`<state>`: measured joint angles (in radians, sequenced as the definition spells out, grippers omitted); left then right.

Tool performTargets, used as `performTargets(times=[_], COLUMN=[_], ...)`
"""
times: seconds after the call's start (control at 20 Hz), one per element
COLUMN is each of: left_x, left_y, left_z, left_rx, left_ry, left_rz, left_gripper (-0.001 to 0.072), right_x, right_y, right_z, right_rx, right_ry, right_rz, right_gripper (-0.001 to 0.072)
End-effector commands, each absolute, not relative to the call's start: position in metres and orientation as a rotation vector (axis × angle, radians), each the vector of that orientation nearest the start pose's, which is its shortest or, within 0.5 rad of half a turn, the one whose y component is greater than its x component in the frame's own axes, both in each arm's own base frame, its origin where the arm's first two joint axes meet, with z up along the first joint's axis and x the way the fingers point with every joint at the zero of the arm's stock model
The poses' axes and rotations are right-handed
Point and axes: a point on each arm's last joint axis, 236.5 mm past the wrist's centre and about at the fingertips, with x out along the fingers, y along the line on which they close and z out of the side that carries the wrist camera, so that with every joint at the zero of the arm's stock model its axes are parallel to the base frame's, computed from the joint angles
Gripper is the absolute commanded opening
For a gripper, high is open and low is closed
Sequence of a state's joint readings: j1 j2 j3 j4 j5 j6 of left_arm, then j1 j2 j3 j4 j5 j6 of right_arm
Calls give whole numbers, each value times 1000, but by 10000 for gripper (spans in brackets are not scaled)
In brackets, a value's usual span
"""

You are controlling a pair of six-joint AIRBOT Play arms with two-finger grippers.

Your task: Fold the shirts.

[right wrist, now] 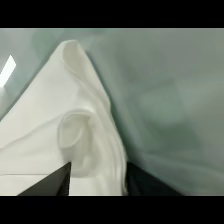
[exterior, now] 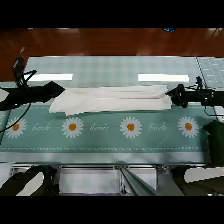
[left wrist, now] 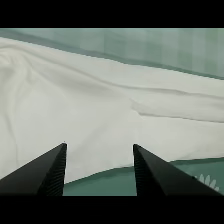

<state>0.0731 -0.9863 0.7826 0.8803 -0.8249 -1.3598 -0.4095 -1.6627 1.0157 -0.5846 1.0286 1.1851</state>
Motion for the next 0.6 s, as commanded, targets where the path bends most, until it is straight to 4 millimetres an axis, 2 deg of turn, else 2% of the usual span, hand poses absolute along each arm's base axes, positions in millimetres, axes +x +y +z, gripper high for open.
performTargets(times=[0.0,0.2,0.25,0.3,0.35,0.45,0.55], left_x=[369,369,369,369,368,369,368], left_y=[-85,-86,-86,-86,-86,-86,-86], left_z=[40,39,39,39,38,39,38], left_rx=[-555,-558,-558,-557,-557,-550,-540], left_ry=[936,941,941,942,943,941,942], left_rz=[-241,-240,-240,-240,-241,-245,-251], left_gripper=[506,506,506,505,505,505,488], right_x=[437,455,458,460,461,456,442], right_y=[18,35,41,46,49,52,43], right_z=[-97,-97,-98,-98,-96,-81,-60], right_rx=[1028,1013,1013,1006,998,979,906], right_ry=[1169,1149,1157,1162,1162,1169,1183], right_rz=[173,178,185,195,209,259,293], right_gripper=[421,410,327,128,20,19,19])
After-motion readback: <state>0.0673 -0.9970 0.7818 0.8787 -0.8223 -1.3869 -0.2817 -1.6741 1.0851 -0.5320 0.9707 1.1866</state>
